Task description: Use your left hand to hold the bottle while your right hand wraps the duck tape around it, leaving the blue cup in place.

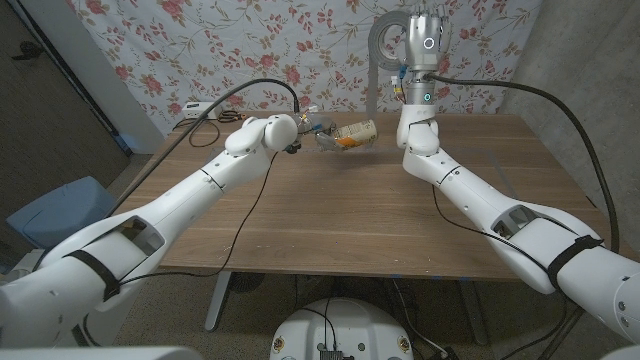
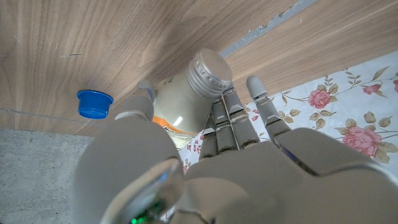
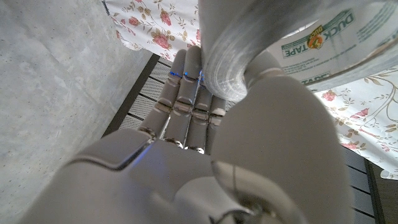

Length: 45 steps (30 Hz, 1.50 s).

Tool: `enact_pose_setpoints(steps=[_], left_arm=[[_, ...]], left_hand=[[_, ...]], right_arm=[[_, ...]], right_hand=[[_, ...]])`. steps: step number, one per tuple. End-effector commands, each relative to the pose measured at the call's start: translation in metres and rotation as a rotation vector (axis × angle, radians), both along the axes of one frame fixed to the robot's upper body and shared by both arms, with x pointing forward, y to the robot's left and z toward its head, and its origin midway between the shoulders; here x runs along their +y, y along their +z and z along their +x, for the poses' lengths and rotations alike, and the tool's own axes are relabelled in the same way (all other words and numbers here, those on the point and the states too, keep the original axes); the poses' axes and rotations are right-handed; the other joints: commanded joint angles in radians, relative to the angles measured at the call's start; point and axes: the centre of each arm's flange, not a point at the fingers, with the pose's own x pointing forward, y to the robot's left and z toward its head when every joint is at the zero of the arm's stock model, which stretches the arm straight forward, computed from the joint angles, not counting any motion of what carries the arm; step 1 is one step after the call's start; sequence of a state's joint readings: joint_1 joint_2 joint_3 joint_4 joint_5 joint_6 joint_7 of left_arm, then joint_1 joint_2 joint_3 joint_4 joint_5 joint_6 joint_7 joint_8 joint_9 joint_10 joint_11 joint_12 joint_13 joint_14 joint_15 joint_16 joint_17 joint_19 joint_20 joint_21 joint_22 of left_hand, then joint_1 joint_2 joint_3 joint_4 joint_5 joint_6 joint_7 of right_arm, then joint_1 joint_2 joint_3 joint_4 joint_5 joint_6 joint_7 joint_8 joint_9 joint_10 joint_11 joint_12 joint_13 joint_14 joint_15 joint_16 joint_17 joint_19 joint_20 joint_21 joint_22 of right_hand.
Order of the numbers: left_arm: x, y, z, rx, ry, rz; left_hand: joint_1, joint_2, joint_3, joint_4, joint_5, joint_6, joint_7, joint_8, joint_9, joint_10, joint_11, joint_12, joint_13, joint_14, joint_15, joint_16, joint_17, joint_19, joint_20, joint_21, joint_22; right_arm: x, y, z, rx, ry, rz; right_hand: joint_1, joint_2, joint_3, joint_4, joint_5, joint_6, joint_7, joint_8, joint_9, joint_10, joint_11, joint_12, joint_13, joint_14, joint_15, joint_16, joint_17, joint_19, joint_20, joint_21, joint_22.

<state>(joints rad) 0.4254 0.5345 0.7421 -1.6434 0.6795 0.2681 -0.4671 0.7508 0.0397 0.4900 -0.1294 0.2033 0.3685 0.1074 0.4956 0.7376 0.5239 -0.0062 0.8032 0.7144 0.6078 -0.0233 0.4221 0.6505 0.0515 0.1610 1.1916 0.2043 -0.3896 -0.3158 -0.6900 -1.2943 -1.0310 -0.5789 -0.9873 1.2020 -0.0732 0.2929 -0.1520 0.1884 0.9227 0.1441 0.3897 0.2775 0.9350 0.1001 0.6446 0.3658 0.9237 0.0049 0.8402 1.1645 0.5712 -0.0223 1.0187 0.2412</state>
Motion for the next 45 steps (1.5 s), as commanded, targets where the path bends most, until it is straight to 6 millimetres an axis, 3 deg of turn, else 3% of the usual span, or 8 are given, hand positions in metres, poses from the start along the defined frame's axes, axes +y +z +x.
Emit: enact_pose_setpoints(steps=[1,17,22,35,45], left_arm=[[-0.006,0.000,0.002,0.006,-0.017,-0.032],[-0.009,0.000,0.000,0.000,-0.013,-0.043],[-0.012,-0.001,0.002,0.005,-0.020,-0.043],[-0.012,-0.004,0.003,0.013,-0.041,-0.063],[-0.003,-0.004,0.007,-0.006,-0.009,-0.138]], left_hand=[[0.180,0.173,0.268,0.228,0.001,0.156,0.070,0.508,0.247,0.023,-0.016,0.029,0.005,0.006,0.002,0.009,0.005,-0.002,0.009,0.015,0.003],[0.185,0.173,0.266,0.226,-0.003,0.153,0.067,0.509,0.252,0.028,-0.017,0.028,0.006,0.006,0.002,0.022,0.012,-0.005,0.010,0.035,0.000],[0.187,0.173,0.266,0.226,-0.004,0.152,0.066,0.510,0.254,0.029,-0.017,0.031,0.012,0.006,0.003,0.026,0.014,-0.006,0.013,0.040,-0.001],[0.189,0.172,0.266,0.227,-0.004,0.152,0.065,0.513,0.261,0.035,-0.018,0.030,0.012,0.009,0.002,0.033,0.015,-0.004,0.011,0.053,-0.004],[0.194,0.170,0.269,0.219,-0.006,0.174,0.053,0.517,0.254,0.057,-0.022,0.033,0.009,0.035,-0.013,0.049,0.015,0.012,0.012,0.070,-0.007]], right_arm=[[0.023,0.005,-0.007,0.020,0.009,-0.042],[0.032,0.013,-0.020,-0.013,0.024,-0.057],[0.044,0.024,-0.026,-0.011,0.012,-0.077],[0.067,0.056,-0.008,0.041,-0.044,-0.086],[0.086,0.052,-0.018,0.036,-0.048,-0.101]], right_hand=[[0.134,0.128,0.032,-0.018,-0.003,0.156,-0.146,0.000,0.001,0.148,-0.126,-0.001,0.165,0.141,-0.230,0.008,0.046,-0.003,0.001,0.012,0.000],[0.132,0.114,0.040,-0.018,-0.004,0.167,-0.138,-0.006,-0.004,0.164,-0.123,-0.005,0.161,0.143,-0.230,0.013,0.059,-0.008,0.005,0.034,-0.010],[0.132,0.107,0.045,-0.019,-0.002,0.175,-0.134,-0.008,-0.007,0.176,-0.120,-0.007,0.155,0.150,-0.229,0.017,0.061,-0.009,0.009,0.043,-0.014],[0.132,0.098,0.053,-0.019,0.001,0.181,-0.133,-0.014,-0.010,0.176,-0.120,-0.009,0.161,0.150,-0.230,0.023,0.065,-0.016,0.009,0.058,-0.021],[0.132,0.095,0.061,-0.017,0.003,0.178,-0.134,-0.022,-0.012,0.183,-0.122,-0.011,0.160,0.149,-0.229,0.028,0.066,-0.020,0.011,0.070,-0.026]])
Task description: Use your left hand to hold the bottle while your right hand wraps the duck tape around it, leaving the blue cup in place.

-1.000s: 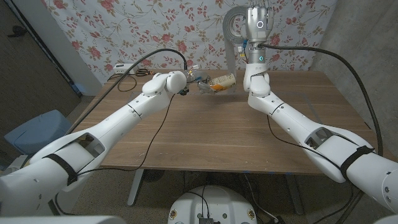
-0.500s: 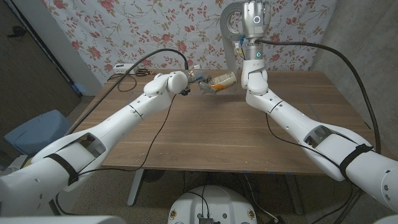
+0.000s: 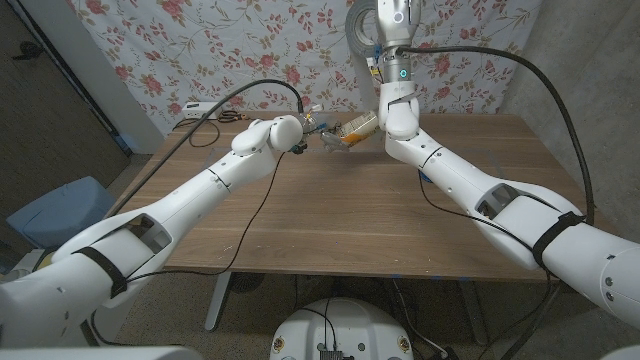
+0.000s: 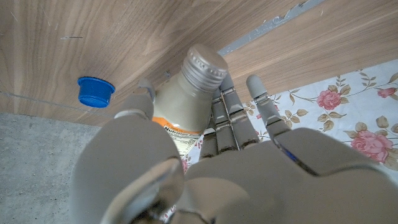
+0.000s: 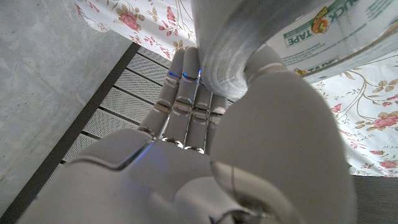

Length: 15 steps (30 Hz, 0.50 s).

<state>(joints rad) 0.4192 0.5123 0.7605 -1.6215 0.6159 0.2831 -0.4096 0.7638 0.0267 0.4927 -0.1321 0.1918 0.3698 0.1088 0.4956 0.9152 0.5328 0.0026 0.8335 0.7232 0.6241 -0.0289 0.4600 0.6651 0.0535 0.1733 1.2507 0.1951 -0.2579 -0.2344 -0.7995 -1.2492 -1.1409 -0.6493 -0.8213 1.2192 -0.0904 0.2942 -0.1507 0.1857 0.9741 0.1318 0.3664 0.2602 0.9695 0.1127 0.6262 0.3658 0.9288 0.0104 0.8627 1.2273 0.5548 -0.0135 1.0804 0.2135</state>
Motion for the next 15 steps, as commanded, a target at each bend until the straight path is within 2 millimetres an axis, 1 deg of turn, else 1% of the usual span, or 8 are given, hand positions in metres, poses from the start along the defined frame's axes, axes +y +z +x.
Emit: enact_pose_setpoints(steps=[1,2,4,6,8,11,13,15], left_arm=[[0.010,-0.001,0.004,-0.015,0.035,-0.087],[0.011,-0.001,0.005,-0.024,0.043,-0.107],[0.014,-0.001,0.006,-0.031,0.062,-0.140],[0.018,0.000,0.008,-0.032,0.076,-0.179],[0.021,0.000,0.010,-0.037,0.082,-0.224],[0.023,0.001,0.012,-0.037,0.086,-0.272],[0.024,0.002,0.013,-0.036,0.087,-0.307],[0.026,0.002,0.014,-0.031,0.085,-0.341]], left_hand=[[0.182,0.183,0.267,0.220,0.005,0.173,0.047,0.519,0.080,0.050,-0.031,0.002,-0.001,0.024,-0.008,0.014,0.000,0.013,0.000,0.013,0.002],[0.183,0.183,0.267,0.219,0.004,0.178,0.043,0.519,0.077,0.054,-0.035,0.004,0.000,0.028,-0.011,0.016,0.000,0.014,0.000,0.015,0.001],[0.184,0.181,0.268,0.214,0.001,0.190,0.028,0.524,0.076,0.072,-0.041,0.009,0.003,0.055,-0.025,0.027,-0.003,0.039,0.001,0.027,0.000],[0.185,0.179,0.267,0.208,-0.002,0.196,0.012,0.531,0.081,0.089,-0.046,0.015,0.006,0.068,-0.027,0.033,-0.005,0.062,0.001,0.037,-0.001],[0.186,0.178,0.266,0.204,-0.004,0.200,0.006,0.534,0.083,0.096,-0.047,0.017,0.008,0.084,-0.031,0.040,-0.006,0.074,-0.002,0.043,-0.002],[0.185,0.177,0.263,0.198,-0.007,0.218,-0.001,0.535,0.072,0.106,-0.049,0.021,0.014,0.089,-0.033,0.044,-0.008,0.084,-0.009,0.049,-0.003],[0.186,0.176,0.263,0.196,-0.007,0.219,-0.001,0.535,0.069,0.108,-0.050,0.021,0.013,0.092,-0.035,0.045,-0.009,0.088,-0.011,0.051,-0.003],[0.186,0.176,0.262,0.191,-0.009,0.224,-0.009,0.534,0.065,0.111,-0.050,0.020,0.014,0.100,-0.039,0.049,-0.011,0.097,-0.014,0.056,-0.004]], right_arm=[[0.020,0.004,-0.010,0.003,-0.013,-0.015],[0.019,0.003,-0.011,-0.001,-0.009,-0.015],[0.016,0.000,-0.015,-0.009,-0.007,-0.017],[0.013,-0.002,-0.018,-0.016,-0.004,-0.013],[0.009,-0.006,-0.020,-0.021,-0.001,-0.023],[0.004,-0.010,-0.022,-0.023,-0.001,-0.017],[0.000,-0.012,-0.022,-0.019,-0.001,-0.009],[-0.003,-0.015,-0.023,-0.025,-0.004,-0.005]], right_hand=[[0.114,0.111,0.060,-0.018,0.005,0.129,-0.123,0.001,0.005,0.149,-0.135,0.007,0.161,0.144,-0.235,0.006,0.003,-0.004,0.002,0.009,0.001],[0.114,0.111,0.061,-0.018,0.006,0.128,-0.124,0.000,0.005,0.150,-0.135,0.005,0.159,0.144,-0.235,0.007,0.003,-0.006,0.002,0.011,0.000],[0.113,0.110,0.063,-0.017,0.006,0.127,-0.126,-0.003,0.004,0.149,-0.141,0.005,0.160,0.144,-0.235,0.009,0.003,-0.008,0.003,0.014,-0.001],[0.111,0.108,0.065,-0.017,0.006,0.127,-0.125,-0.004,0.004,0.152,-0.138,0.004,0.159,0.142,-0.234,0.009,0.003,-0.010,0.003,0.016,-0.003],[0.109,0.106,0.067,-0.016,0.007,0.129,-0.125,-0.006,0.004,0.152,-0.145,0.002,0.159,0.141,-0.234,0.010,0.003,-0.012,0.003,0.020,-0.004],[0.107,0.106,0.069,-0.015,0.007,0.129,-0.126,-0.007,0.003,0.152,-0.139,0.001,0.158,0.141,-0.234,0.011,0.003,-0.012,0.002,0.023,-0.005],[0.106,0.105,0.070,-0.015,0.007,0.130,-0.127,-0.008,0.003,0.153,-0.139,0.001,0.158,0.141,-0.234,0.011,0.003,-0.012,0.002,0.024,-0.006],[0.106,0.104,0.071,-0.015,0.007,0.129,-0.126,-0.010,0.003,0.152,-0.141,0.000,0.159,0.140,-0.234,0.012,0.003,-0.013,0.003,0.026,-0.007]])
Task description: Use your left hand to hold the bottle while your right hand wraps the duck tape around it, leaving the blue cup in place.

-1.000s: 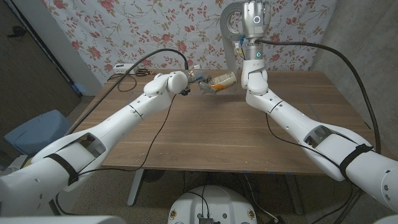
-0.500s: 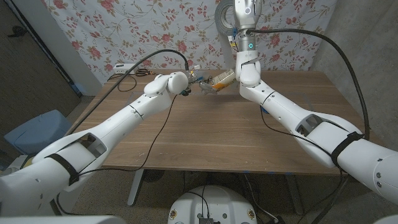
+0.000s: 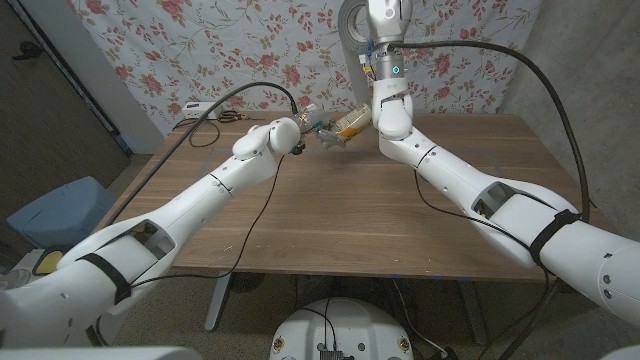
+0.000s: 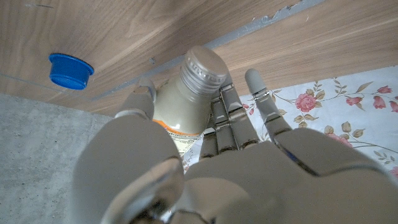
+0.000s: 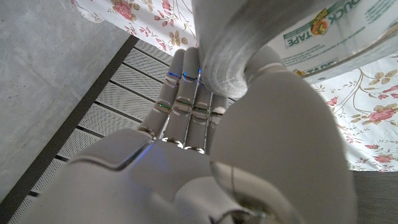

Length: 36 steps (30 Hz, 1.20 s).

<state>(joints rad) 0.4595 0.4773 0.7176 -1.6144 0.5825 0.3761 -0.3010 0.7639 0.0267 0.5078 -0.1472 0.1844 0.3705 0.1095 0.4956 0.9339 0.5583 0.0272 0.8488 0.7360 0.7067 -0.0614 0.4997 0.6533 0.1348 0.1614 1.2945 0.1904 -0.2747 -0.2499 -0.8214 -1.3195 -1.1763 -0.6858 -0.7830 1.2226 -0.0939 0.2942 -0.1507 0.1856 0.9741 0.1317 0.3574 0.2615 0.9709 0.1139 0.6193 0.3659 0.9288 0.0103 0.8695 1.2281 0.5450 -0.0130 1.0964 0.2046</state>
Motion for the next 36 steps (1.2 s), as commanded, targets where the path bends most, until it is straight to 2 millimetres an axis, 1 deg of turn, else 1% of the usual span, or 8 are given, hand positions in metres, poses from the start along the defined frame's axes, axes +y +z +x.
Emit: enact_pose_setpoints(steps=[1,4,5,11,18,25,29,36], left_arm=[[0.013,0.002,0.008,-0.006,0.025,-0.202],[0.017,0.002,0.010,-0.002,0.004,-0.280],[0.018,0.003,0.011,-0.003,-0.001,-0.301],[0.024,0.002,0.011,-0.010,-0.040,-0.422],[0.029,0.002,0.014,0.017,-0.089,-0.513],[0.033,0.004,0.017,0.069,-0.178,-0.590],[0.031,0.005,0.016,0.077,-0.230,-0.625],[0.027,0.006,0.021,0.168,-0.320,-0.686]], left_hand=[[0.186,0.175,0.246,0.204,-0.002,0.230,-0.010,0.534,0.041,0.093,-0.073,0.004,-0.003,0.022,-0.006,0.011,0.000,0.020,-0.004,0.014,0.000],[0.186,0.174,0.244,0.196,-0.005,0.238,-0.016,0.538,0.040,0.105,-0.070,0.005,-0.003,0.032,-0.008,0.016,-0.003,0.036,-0.013,0.022,-0.001],[0.186,0.174,0.243,0.193,-0.006,0.243,-0.011,0.540,0.040,0.109,-0.069,0.004,-0.004,0.039,-0.010,0.020,-0.004,0.040,-0.013,0.025,-0.001],[0.186,0.174,0.239,0.182,-0.009,0.251,-0.012,0.541,0.034,0.115,-0.067,0.002,-0.002,0.045,-0.010,0.026,-0.008,0.053,-0.026,0.036,0.000],[0.186,0.174,0.236,0.170,-0.011,0.259,-0.015,0.544,0.031,0.125,-0.065,-0.002,-0.002,0.053,-0.010,0.032,-0.012,0.060,-0.028,0.047,0.000],[0.185,0.174,0.232,0.162,-0.012,0.258,-0.009,0.545,0.033,0.128,-0.064,-0.006,0.001,0.055,-0.008,0.037,-0.015,0.059,-0.029,0.054,0.000],[0.184,0.174,0.231,0.159,-0.012,0.266,-0.009,0.545,0.027,0.132,-0.063,-0.010,0.000,0.057,-0.008,0.040,-0.018,0.058,-0.029,0.058,0.000],[0.184,0.174,0.230,0.152,-0.012,0.273,-0.013,0.548,0.026,0.140,-0.066,-0.011,0.002,0.064,-0.007,0.045,-0.021,0.060,-0.029,0.064,-0.001]], right_arm=[[-0.014,-0.013,-0.009,-0.007,0.000,0.009],[-0.016,-0.017,-0.010,-0.011,0.002,0.008],[-0.016,-0.018,-0.011,-0.008,0.010,0.003],[-0.019,-0.028,-0.009,-0.010,0.024,-0.003],[-0.025,-0.035,-0.007,-0.010,0.039,0.020],[-0.031,-0.045,-0.005,-0.030,0.080,0.042],[-0.034,-0.050,-0.004,-0.041,0.109,0.062],[-0.037,-0.059,0.000,-0.049,0.140,0.086]], right_hand=[[0.101,0.107,0.072,-0.015,0.007,0.130,-0.127,-0.001,0.002,0.154,-0.142,0.007,0.158,0.140,-0.234,0.005,0.002,-0.003,0.002,0.012,0.001],[0.099,0.103,0.073,-0.016,0.008,0.131,-0.128,-0.003,0.001,0.154,-0.145,0.006,0.158,0.138,-0.233,0.005,0.002,-0.003,0.003,0.015,0.000],[0.098,0.103,0.074,-0.015,0.008,0.131,-0.129,-0.003,0.001,0.154,-0.144,0.005,0.158,0.139,-0.233,0.005,0.001,-0.003,0.003,0.015,-0.001],[0.092,0.102,0.078,-0.013,0.010,0.131,-0.133,-0.005,0.004,0.155,-0.147,0.004,0.159,0.140,-0.233,0.007,0.001,-0.006,0.001,0.020,-0.003],[0.087,0.100,0.083,-0.012,0.012,0.130,-0.137,-0.008,0.005,0.155,-0.149,0.002,0.160,0.137,-0.233,0.007,0.000,-0.008,0.001,0.026,-0.006],[0.080,0.098,0.089,-0.011,0.013,0.134,-0.143,-0.009,0.006,0.157,-0.150,-0.001,0.157,0.139,-0.234,0.008,0.000,-0.009,0.000,0.032,-0.008],[0.072,0.093,0.090,-0.010,0.011,0.137,-0.146,-0.010,0.005,0.157,-0.153,-0.007,0.151,0.138,-0.233,0.007,-0.001,-0.009,0.000,0.036,-0.010],[0.067,0.091,0.094,-0.009,0.009,0.136,-0.149,-0.013,0.004,0.156,-0.155,-0.011,0.149,0.139,-0.233,0.007,-0.002,-0.011,-0.001,0.039,-0.012]])
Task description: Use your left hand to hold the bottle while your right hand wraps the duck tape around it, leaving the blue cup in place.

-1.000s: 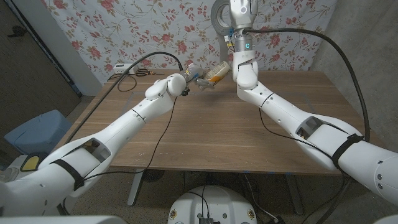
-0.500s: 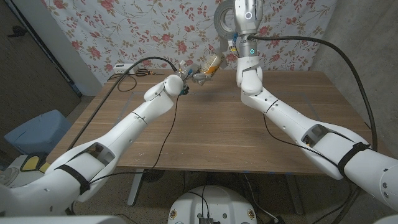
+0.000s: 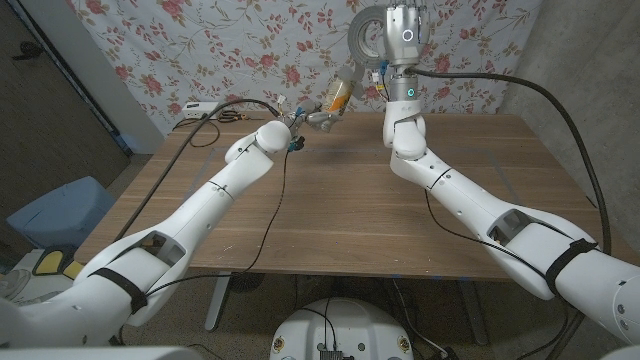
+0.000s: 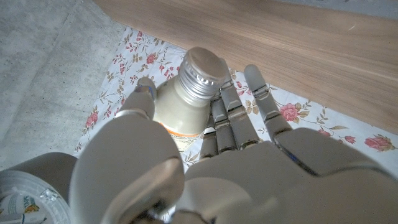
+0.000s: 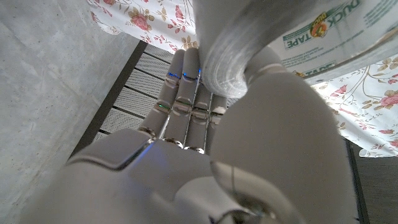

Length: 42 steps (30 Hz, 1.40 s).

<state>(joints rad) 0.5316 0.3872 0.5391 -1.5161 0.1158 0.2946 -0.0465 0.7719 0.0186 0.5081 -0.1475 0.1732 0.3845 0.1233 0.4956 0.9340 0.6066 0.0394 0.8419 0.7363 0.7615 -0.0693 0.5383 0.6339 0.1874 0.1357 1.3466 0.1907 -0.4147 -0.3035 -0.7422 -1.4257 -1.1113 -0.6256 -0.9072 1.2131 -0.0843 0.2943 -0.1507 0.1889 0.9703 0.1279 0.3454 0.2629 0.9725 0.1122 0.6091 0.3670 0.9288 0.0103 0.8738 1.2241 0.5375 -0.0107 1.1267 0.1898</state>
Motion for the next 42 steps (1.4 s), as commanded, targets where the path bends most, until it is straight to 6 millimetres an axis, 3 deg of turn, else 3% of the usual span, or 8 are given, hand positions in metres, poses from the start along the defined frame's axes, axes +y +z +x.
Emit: enact_pose_setpoints(steps=[1,17,25,42], left_arm=[[-0.002,0.002,0.006,0.079,-0.173,-0.128],[-0.016,-0.003,0.016,0.265,-0.479,-0.256],[-0.026,-0.014,0.021,0.409,-0.637,-0.356],[-0.036,-0.042,0.018,0.603,-0.762,-0.612]], left_hand=[[0.176,0.182,0.230,0.151,-0.001,0.259,-0.030,0.548,0.027,0.093,-0.079,-0.005,0.001,0.011,0.000,0.008,-0.002,0.009,-0.004,0.013,-0.001],[0.172,0.180,0.227,0.124,0.016,0.306,-0.013,0.554,0.009,0.144,-0.076,-0.010,-0.001,0.036,0.007,0.033,-0.012,0.020,-0.009,0.039,-0.002],[0.168,0.170,0.230,0.092,0.036,0.365,-0.016,0.564,-0.008,0.192,-0.081,-0.005,0.001,0.078,-0.002,0.055,-0.025,0.044,-0.016,0.052,-0.005],[0.150,0.163,0.242,0.037,0.091,0.433,0.003,0.593,0.004,0.280,-0.075,0.010,0.023,0.157,-0.002,0.090,-0.062,0.085,-0.020,0.072,-0.007]], right_arm=[[-0.007,-0.016,0.006,-0.011,0.060,0.041],[-0.017,-0.030,0.018,-0.013,0.107,0.085],[-0.022,-0.034,0.022,-0.012,0.108,0.093],[-0.045,-0.037,0.027,-0.015,0.137,0.192]], right_hand=[[0.075,0.081,0.095,-0.009,0.006,0.141,-0.146,-0.001,0.003,0.155,-0.154,0.000,0.148,0.140,-0.233,0.003,0.002,-0.002,-0.004,0.010,0.003],[0.068,0.077,0.111,-0.011,0.001,0.139,-0.149,-0.008,0.001,0.157,-0.154,-0.008,0.146,0.143,-0.233,0.003,0.002,-0.004,-0.006,0.022,0.000],[0.067,0.077,0.119,-0.012,0.000,0.138,-0.148,-0.011,0.001,0.154,-0.158,-0.009,0.150,0.143,-0.234,0.003,0.002,-0.006,-0.008,0.027,-0.001],[0.058,0.097,0.138,-0.004,0.002,0.118,-0.155,-0.019,0.011,0.123,-0.156,-0.025,0.155,0.139,-0.234,-0.006,-0.004,-0.021,-0.021,0.041,0.000]])
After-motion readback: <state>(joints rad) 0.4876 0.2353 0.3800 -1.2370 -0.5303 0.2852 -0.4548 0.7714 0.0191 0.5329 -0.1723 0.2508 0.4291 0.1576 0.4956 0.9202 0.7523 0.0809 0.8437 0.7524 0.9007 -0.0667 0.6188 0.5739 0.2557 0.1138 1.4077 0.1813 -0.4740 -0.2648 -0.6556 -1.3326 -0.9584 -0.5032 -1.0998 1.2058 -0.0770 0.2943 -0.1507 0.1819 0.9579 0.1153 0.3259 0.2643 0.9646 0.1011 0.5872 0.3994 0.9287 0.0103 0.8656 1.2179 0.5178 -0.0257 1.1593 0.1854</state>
